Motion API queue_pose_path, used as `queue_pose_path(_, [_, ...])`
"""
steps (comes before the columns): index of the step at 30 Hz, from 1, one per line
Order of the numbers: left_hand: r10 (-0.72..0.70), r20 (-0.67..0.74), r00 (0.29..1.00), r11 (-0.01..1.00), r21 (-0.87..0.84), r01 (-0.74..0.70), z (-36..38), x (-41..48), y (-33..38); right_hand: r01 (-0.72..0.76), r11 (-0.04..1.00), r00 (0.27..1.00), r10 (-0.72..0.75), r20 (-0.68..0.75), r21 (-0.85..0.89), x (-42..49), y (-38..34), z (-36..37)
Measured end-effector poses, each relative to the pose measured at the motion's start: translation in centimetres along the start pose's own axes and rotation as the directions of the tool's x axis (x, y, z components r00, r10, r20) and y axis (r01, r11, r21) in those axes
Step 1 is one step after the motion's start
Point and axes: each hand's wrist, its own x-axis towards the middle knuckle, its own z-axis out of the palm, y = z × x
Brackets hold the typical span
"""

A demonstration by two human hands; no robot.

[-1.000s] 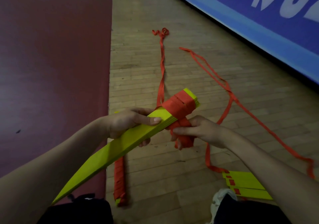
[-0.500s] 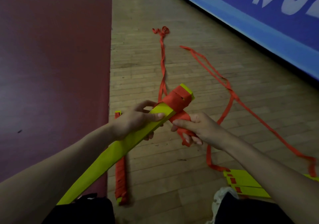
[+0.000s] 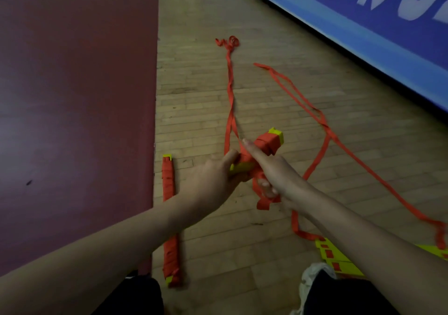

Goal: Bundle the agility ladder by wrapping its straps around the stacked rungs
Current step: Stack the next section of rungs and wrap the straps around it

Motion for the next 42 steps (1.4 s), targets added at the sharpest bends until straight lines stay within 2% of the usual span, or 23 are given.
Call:
queue_pose_path(1, [0.016,-0.002,1.0,0.997,0.075,-0.015,0.1,0.0,0.1,-0.028,0.998,0.999,0.026,0.03,0.05,0.1,0.1,0.0])
queue_pose_path(3, [0.036,0.032,0.999,0.992,0.12,-0.039,-0.1,0.1,0.0,-0.061,0.987,0.994,0.046,0.103,0.148,0.2,0.2,-0.2])
queue_pose_path(4, [0.027,0.088,0.996,0.997,0.071,-0.034,-0.5,0.2,-0.1,-0.065,0.984,0.99,0.042,0.137,0.169,0.2,0.3,-0.4])
queue_pose_path(5, [0.001,0.172,0.985,0.998,-0.057,0.009,-1.1,0.3,-0.4,-0.056,0.983,0.986,0.026,0.164,0.176,0.2,0.3,-0.7])
queue_pose_path(6, [-0.022,0.28,0.96,0.96,-0.261,0.098,-1.7,0.5,-0.7,-0.039,0.983,0.983,0.006,0.183,0.177,0.1,0.2,-0.9])
queue_pose_path(7, [-0.023,0.401,0.916,0.854,-0.469,0.227,-2.3,0.6,-1.2,-0.022,0.983,0.981,-0.014,0.194,0.181,0.1,0.3,-1.2])
queue_pose_path(8, [0.002,0.511,0.86,0.725,-0.593,0.35,-2.7,0.7,-1.9,-0.007,0.982,0.978,-0.032,0.204,0.189,0.1,0.4,-1.4])
queue_pose_path(9, [0.037,0.608,0.793,0.635,-0.627,0.452,-2.8,0.7,-2.5,0.008,0.979,0.975,-0.053,0.215,0.202,0.1,0.4,-1.5])
queue_pose_path(11, [0.121,0.751,0.649,0.534,-0.601,0.595,-2.5,0.4,-3.8,0.039,0.973,0.965,-0.096,0.245,0.227,0.1,0.5,-1.6])
queue_pose_path(12, [0.158,0.78,0.605,0.497,-0.593,0.634,-2.2,0.3,-4.2,0.051,0.97,0.959,-0.114,0.261,0.237,0.0,0.6,-1.6])
queue_pose_path(13, [0.178,0.785,0.594,0.465,-0.599,0.652,-1.9,0.2,-4.4,0.057,0.968,0.955,-0.124,0.27,0.245,0.0,0.6,-1.6])
queue_pose_path(19, [0.178,0.716,0.675,0.284,-0.694,0.662,-1.5,0.8,-4.9,0.091,0.974,0.933,-0.156,0.325,0.206,0.3,0.6,-2.8])
queue_pose_path(23, [0.075,0.741,0.668,0.343,-0.648,0.68,-1.7,1.1,-4.1,0.042,0.981,0.912,-0.116,0.394,0.192,0.3,1.2,-3.9])
queue_pose_path(25, [0.028,0.727,0.686,0.341,-0.652,0.677,-1.9,1.3,-4.1,0.001,0.975,0.87,-0.11,0.48,0.222,0.2,1.5,-4.7])
queue_pose_path(27, [0.012,0.713,0.701,0.331,-0.665,0.67,-2.0,1.4,-4.4,-0.041,0.965,0.859,-0.099,0.502,0.26,0.3,1.8,-5.3])
queue_pose_path(30, [0.013,0.727,0.686,0.316,-0.654,0.687,-2.1,1.4,-4.8,-0.048,0.965,0.894,-0.074,0.442,0.258,0.6,2.2,-5.3])
queue_pose_path(36, [-0.002,0.733,0.681,0.306,-0.648,0.698,-2.5,1.6,-4.7,0.13,0.989,0.955,-0.143,0.259,0.066,0.8,1.9,-4.7])
queue_pose_path(42, [-0.035,0.725,0.688,0.332,-0.641,0.692,-2.4,1.5,-4.8,0.173,0.985,0.947,-0.169,0.272,0.008,0.6,2.1,-3.9])
